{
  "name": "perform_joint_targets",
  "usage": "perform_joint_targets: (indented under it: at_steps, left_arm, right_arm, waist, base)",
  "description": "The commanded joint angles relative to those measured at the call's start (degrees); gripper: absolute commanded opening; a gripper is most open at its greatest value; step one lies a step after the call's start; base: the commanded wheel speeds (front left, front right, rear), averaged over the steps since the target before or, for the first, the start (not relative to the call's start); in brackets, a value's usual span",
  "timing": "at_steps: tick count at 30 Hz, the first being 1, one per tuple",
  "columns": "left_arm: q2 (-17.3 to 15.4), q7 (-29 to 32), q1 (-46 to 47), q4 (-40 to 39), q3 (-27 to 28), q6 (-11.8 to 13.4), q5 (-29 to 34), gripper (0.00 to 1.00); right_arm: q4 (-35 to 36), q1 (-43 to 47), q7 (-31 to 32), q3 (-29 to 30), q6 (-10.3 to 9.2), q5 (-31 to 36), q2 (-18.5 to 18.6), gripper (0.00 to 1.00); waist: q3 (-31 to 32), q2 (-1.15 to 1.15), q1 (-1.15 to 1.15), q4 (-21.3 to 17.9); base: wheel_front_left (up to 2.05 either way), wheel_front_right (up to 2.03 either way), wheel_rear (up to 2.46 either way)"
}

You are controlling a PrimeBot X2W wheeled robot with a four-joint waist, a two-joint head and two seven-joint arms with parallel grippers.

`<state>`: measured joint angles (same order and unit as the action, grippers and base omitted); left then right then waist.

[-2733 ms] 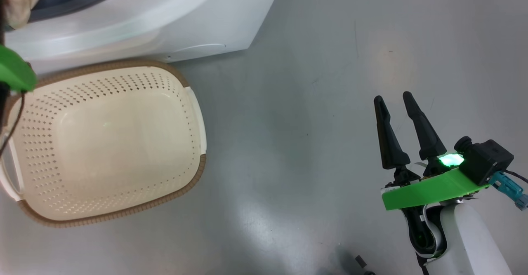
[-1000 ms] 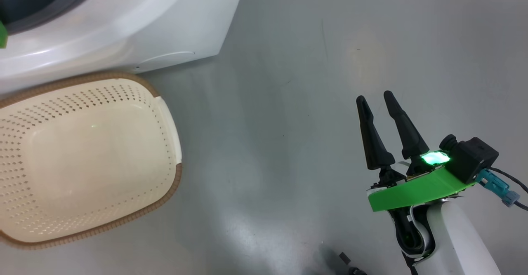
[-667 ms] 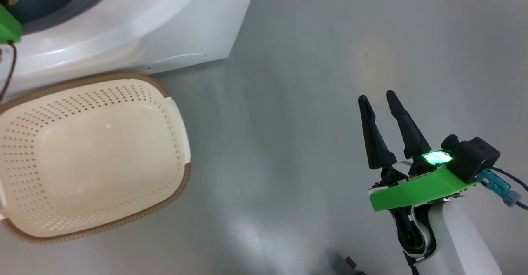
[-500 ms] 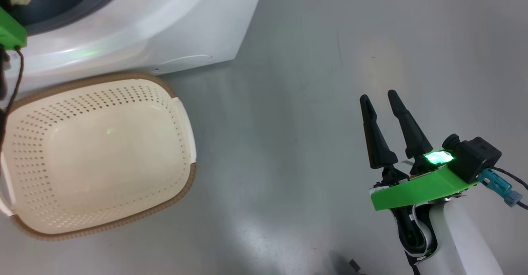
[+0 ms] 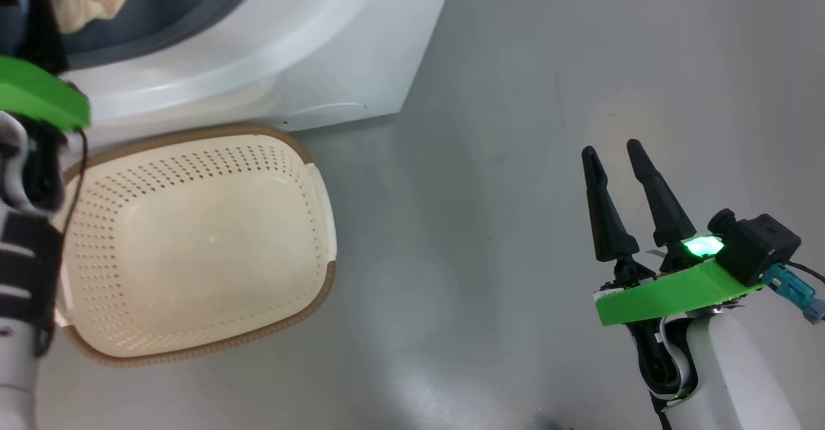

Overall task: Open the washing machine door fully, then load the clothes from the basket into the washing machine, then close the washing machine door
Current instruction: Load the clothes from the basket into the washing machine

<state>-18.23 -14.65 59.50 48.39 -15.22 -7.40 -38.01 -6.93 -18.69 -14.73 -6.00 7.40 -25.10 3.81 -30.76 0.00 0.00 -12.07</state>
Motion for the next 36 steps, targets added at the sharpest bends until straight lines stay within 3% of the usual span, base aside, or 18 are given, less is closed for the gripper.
perform_joint_targets:
  at_steps: [1,16,36]
  left_arm:
    - [-2.26,-0.34,-1.08,-1.95,1.78,-0.09,1.65,1.00]
    - [3.19,-0.34,-17.71,-12.74,11.82,-0.09,12.69,1.00]
    - [7.18,-0.35,-40.88,-23.05,18.00,-0.09,17.53,1.00]
  right_arm:
    - [1.07,1.80,-0.27,-0.70,0.09,0.60,0.24,1.00]
    - [-0.01,4.04,-0.27,0.22,0.09,0.60,3.31,1.00]
    - [-1.19,12.92,-0.27,2.82,0.09,-0.26,7.49,1.00]
  waist:
    - [1.08,0.00,0.00,0.93]
    - [7.59,0.00,0.00,4.01]
    - [19.74,0.00,0.00,7.69]
  base:
    - [0.00,0.00,0.00]
    - [0.00,0.00,0.00]
    - [0.00,0.00,0.00]
